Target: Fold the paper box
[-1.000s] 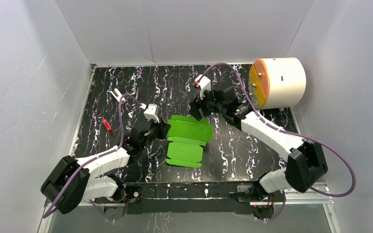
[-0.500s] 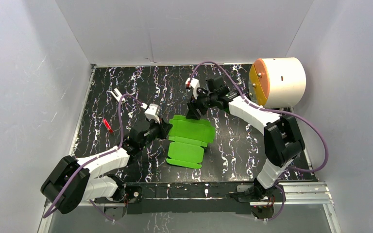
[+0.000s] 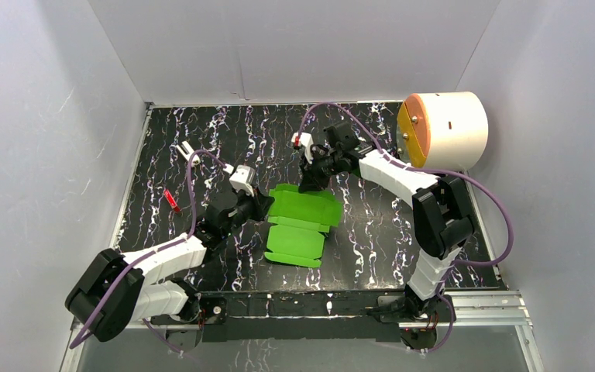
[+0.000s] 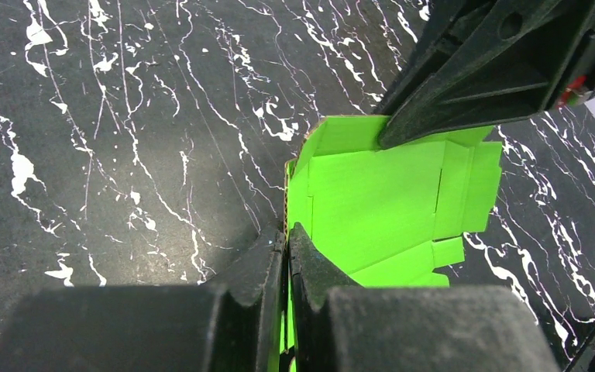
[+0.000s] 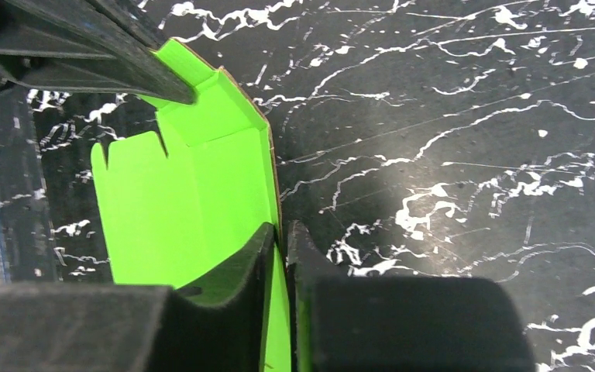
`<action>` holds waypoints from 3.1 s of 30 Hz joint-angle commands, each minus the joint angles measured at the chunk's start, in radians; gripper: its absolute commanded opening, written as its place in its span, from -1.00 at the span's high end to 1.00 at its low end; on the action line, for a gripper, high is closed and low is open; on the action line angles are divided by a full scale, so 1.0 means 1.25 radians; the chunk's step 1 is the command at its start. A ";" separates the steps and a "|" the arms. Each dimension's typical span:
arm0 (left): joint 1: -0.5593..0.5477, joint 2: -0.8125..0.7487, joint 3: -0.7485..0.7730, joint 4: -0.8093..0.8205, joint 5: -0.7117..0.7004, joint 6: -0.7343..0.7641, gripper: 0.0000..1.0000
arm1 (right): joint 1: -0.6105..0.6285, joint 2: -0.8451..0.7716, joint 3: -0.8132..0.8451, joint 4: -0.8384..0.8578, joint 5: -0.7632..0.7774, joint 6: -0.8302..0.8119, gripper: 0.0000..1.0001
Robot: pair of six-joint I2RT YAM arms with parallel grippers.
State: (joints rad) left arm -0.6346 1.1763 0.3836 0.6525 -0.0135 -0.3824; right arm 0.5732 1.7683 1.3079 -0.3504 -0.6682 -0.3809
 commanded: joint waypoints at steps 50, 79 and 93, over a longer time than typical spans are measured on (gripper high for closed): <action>0.147 0.000 -0.156 0.086 0.239 -0.408 0.05 | 0.140 -0.139 -0.085 0.115 0.258 -0.093 1.00; 0.023 0.042 -0.078 0.040 0.093 -0.201 0.68 | 0.196 -0.105 -0.117 0.172 0.344 -0.114 1.00; -0.033 0.119 -0.020 0.006 0.063 -0.168 0.53 | 0.222 -0.060 -0.136 0.204 0.413 -0.188 1.00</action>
State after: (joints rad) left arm -0.6537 1.3163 0.3069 0.6380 0.0910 -0.6193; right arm 0.8349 1.6909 1.1469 -0.1673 -0.1627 -0.5900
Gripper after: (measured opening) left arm 0.215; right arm 0.046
